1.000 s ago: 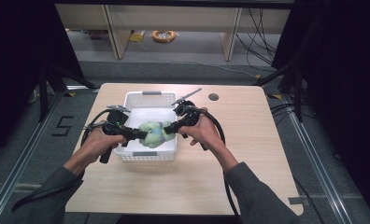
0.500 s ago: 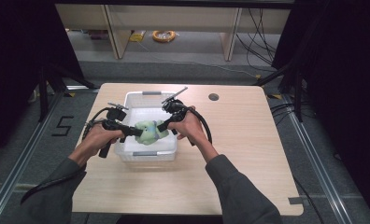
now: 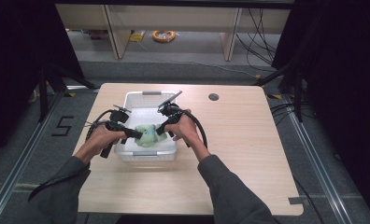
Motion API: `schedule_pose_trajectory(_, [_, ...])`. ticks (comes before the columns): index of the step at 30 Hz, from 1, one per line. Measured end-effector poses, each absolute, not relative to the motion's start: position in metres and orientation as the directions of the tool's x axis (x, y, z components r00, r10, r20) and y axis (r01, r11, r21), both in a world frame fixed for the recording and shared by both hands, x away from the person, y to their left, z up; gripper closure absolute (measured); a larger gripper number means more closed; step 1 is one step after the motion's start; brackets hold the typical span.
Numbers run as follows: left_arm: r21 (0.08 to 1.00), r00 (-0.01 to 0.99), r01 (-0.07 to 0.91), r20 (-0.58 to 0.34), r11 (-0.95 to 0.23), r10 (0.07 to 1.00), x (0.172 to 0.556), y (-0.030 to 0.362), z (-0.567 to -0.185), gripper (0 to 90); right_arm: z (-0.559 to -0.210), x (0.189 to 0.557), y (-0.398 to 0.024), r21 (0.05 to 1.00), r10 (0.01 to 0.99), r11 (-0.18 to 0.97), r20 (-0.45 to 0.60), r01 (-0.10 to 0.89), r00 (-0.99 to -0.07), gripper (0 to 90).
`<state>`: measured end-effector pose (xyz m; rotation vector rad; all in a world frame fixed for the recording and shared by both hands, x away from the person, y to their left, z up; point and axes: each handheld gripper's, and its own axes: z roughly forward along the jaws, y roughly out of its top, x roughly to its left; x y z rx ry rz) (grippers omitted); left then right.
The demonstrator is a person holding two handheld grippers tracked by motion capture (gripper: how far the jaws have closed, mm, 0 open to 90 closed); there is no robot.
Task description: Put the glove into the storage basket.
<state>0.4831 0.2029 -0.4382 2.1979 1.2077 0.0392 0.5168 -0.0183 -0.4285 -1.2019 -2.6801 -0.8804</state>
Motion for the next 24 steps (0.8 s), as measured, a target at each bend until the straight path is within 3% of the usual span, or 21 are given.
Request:
schedule_pose_trajectory(20, [0.469,0.564,0.776,-0.214,-0.422,0.798,0.487,0.193,-0.453,73.4,-0.447,0.516,-0.007,0.423,0.677,0.583,0.219,0.693,-0.703,71.0])
schedule_pose_trajectory(24, [0.467,0.557,0.776,-0.19,-0.424,0.809,0.487,0.193,-0.454,65.1,-0.449,0.515,-0.005,0.418,0.675,0.605,0.182,0.678,-0.715,70.3])
